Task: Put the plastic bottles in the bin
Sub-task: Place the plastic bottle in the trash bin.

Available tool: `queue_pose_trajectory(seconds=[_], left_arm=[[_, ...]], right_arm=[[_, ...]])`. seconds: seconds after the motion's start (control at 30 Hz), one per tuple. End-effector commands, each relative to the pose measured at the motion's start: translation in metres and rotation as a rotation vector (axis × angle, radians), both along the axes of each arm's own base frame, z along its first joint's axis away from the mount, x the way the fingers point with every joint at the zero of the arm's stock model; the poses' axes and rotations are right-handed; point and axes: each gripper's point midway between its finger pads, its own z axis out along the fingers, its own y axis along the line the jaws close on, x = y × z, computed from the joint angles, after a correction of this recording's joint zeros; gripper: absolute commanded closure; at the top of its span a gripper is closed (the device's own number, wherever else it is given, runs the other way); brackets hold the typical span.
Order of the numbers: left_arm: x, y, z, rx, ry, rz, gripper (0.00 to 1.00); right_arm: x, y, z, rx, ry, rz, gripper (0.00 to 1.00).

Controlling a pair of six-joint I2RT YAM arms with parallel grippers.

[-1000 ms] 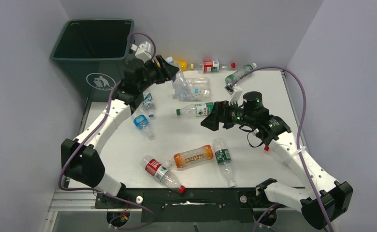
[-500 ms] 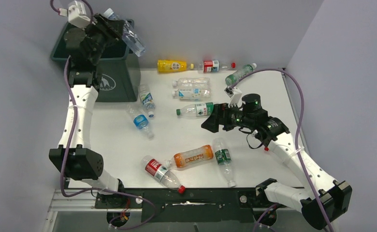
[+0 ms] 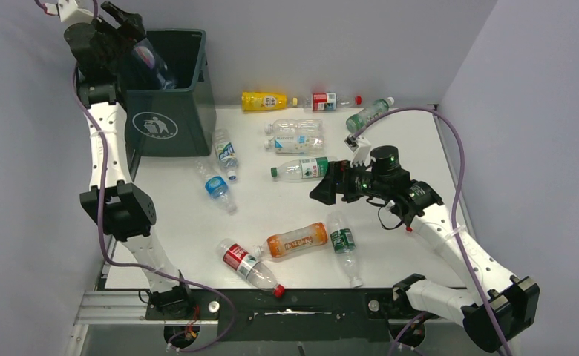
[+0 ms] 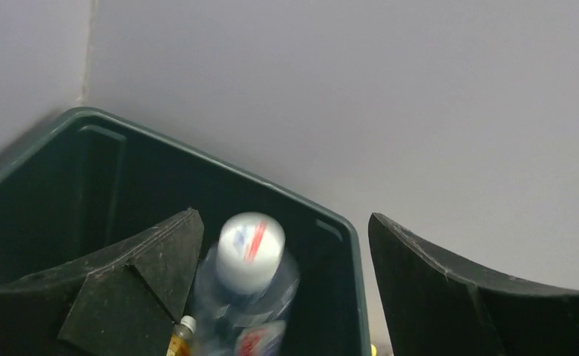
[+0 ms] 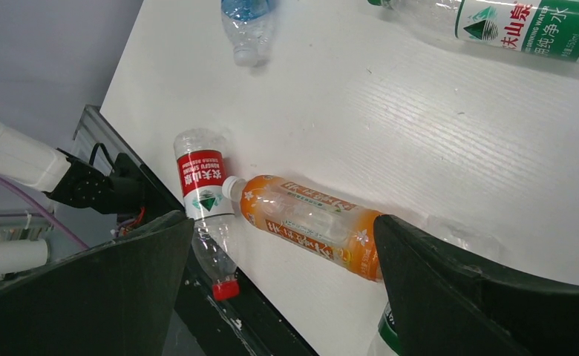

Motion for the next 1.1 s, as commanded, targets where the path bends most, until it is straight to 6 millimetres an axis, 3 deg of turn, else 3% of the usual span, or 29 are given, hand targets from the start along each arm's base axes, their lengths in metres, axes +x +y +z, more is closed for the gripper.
queue_pose_trajectory(seconds=[0.0, 0.13, 0.27, 0.4, 0.5, 0.63, 0.77, 0.93, 1.07], left_arm=[[-0.001, -0.003, 0.019, 0.033, 0.016, -0.015, 0.17], [-0.016, -0.010, 0.027, 0.036, 0.011, -0.029, 0.16], [-0.038, -0.035, 0.038, 0.050, 0.017, -0.103, 0.16], [-0.059, -0.077, 0.038, 0.090, 0.058, -0.187, 0.16], [-0.078, -0.123, 0.031, 0.121, 0.086, -0.267, 0.15], [-0.096, -0.175, 0.002, 0.130, 0.136, -0.366, 0.15], [-0.123, -0.241, -0.038, 0.137, 0.200, -0.499, 0.15], [-0.158, -0.306, -0.114, 0.163, 0.335, -0.650, 0.15], [-0.191, -0.331, -0.174, 0.189, 0.457, -0.718, 0.15]], right_arm=[[0.005, -0.002, 0.006, 0.004, -0.037, -0.019, 0.02], [0.008, -0.004, 0.001, -0.011, -0.028, -0.029, 0.02], [0.013, -0.012, -0.017, -0.068, 0.009, -0.072, 0.02], [0.016, -0.029, -0.045, -0.154, 0.066, -0.143, 0.02], [0.015, -0.044, -0.069, -0.235, 0.108, -0.205, 0.02], [0.014, -0.059, -0.092, -0.303, 0.147, -0.256, 0.01], [0.008, -0.067, -0.117, -0.345, 0.195, -0.275, 0.00], [-0.004, -0.066, -0.136, -0.331, 0.241, -0.289, 0.05], [-0.013, -0.067, -0.144, -0.310, 0.261, -0.315, 0.06]])
